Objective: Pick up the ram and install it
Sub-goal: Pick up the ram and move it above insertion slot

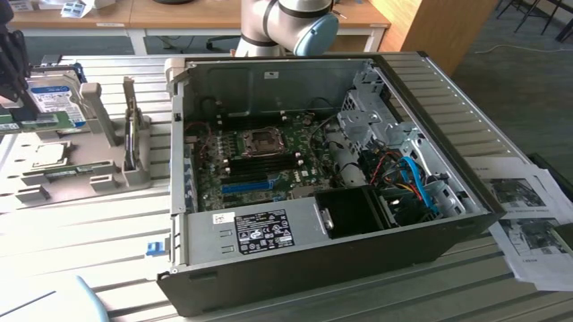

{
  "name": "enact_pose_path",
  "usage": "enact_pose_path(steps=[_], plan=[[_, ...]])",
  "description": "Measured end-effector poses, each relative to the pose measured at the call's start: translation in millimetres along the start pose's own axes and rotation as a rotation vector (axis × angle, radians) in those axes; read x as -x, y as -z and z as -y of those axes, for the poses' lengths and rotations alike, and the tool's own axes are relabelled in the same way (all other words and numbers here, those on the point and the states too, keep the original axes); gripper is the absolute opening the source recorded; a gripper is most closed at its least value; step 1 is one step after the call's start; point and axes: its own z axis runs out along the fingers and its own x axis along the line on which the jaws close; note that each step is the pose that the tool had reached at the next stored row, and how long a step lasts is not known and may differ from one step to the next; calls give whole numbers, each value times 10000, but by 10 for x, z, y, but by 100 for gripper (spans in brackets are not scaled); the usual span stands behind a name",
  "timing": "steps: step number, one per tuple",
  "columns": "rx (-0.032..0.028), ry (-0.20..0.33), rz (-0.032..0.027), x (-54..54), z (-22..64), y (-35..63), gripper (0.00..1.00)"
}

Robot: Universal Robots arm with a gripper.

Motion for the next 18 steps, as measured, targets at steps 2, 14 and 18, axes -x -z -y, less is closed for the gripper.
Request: enact_pose_path(steps=[2,14,18], plan=[[0,-1,-7,-1,-1,23,11],[1,-3,-35,-10,-7,160,11],[2,-4,-36,-13,-9,210,11]])
